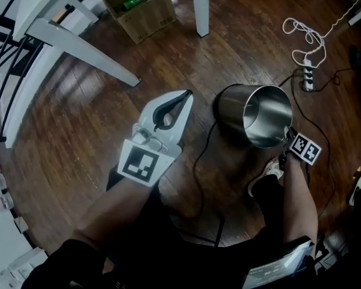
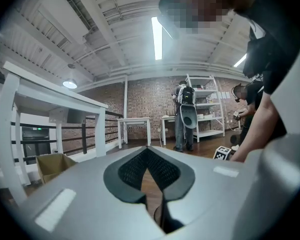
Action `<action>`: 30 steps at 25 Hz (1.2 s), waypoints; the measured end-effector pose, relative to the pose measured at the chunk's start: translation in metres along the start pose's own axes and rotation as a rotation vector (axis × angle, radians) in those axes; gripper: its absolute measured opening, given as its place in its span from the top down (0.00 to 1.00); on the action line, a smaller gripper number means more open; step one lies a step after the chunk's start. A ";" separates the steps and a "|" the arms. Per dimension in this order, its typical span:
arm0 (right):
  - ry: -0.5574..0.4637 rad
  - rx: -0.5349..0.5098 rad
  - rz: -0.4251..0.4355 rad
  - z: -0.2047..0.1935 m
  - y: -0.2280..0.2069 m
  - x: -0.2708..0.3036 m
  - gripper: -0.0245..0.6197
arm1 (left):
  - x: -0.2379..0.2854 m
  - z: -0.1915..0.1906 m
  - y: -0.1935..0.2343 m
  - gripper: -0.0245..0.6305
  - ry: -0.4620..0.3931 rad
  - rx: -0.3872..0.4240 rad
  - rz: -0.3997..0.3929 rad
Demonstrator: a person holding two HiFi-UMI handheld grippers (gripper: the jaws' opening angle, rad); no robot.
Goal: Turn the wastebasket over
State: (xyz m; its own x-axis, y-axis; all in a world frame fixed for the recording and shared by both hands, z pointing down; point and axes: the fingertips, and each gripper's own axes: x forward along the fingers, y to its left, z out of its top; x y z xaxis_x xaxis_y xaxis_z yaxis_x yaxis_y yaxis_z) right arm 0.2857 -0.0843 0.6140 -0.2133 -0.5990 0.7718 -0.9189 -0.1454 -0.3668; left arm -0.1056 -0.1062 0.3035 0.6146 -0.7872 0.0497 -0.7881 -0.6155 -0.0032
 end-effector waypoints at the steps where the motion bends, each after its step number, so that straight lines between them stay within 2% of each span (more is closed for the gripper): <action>1: 0.008 0.002 -0.011 -0.007 -0.008 -0.004 0.90 | 0.002 0.000 -0.003 0.96 0.001 0.002 -0.004; 7: 0.049 0.054 -0.044 -0.051 -0.045 -0.024 0.87 | 0.013 -0.005 -0.021 0.96 0.015 0.041 -0.036; 12: 0.038 0.119 -0.090 -0.081 -0.077 -0.031 0.88 | 0.016 -0.010 -0.030 0.96 0.038 0.082 -0.050; 14: 0.039 0.083 -0.103 -0.093 -0.087 -0.033 0.88 | 0.021 -0.013 -0.037 0.96 0.049 0.090 -0.064; 17: 0.003 -0.045 -0.110 -0.100 -0.087 -0.034 0.87 | 0.031 -0.023 -0.042 0.96 0.079 0.076 -0.053; 19: -0.032 -0.107 -0.122 -0.099 -0.086 -0.031 0.87 | 0.042 -0.033 -0.042 0.96 0.095 0.038 -0.025; 22: -0.043 -0.144 -0.157 -0.101 -0.094 -0.030 0.90 | 0.053 -0.043 -0.043 0.96 0.091 -0.040 0.006; 25: -0.019 -0.212 -0.204 -0.106 -0.105 -0.030 0.91 | 0.046 -0.046 -0.052 0.96 0.094 -0.043 0.000; 27: -0.003 -0.208 -0.240 -0.117 -0.115 -0.030 0.91 | 0.041 -0.050 -0.055 0.96 0.106 -0.035 -0.004; 30: -0.008 -0.150 -0.288 -0.129 -0.133 -0.031 0.89 | 0.041 -0.044 -0.056 0.96 0.093 -0.038 -0.006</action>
State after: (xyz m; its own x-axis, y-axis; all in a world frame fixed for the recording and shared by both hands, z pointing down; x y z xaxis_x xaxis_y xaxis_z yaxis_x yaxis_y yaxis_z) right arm 0.3713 0.0547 0.7057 0.0650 -0.5566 0.8282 -0.9799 -0.1924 -0.0524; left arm -0.0375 -0.1022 0.3501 0.6149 -0.7756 0.1423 -0.7862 -0.6169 0.0350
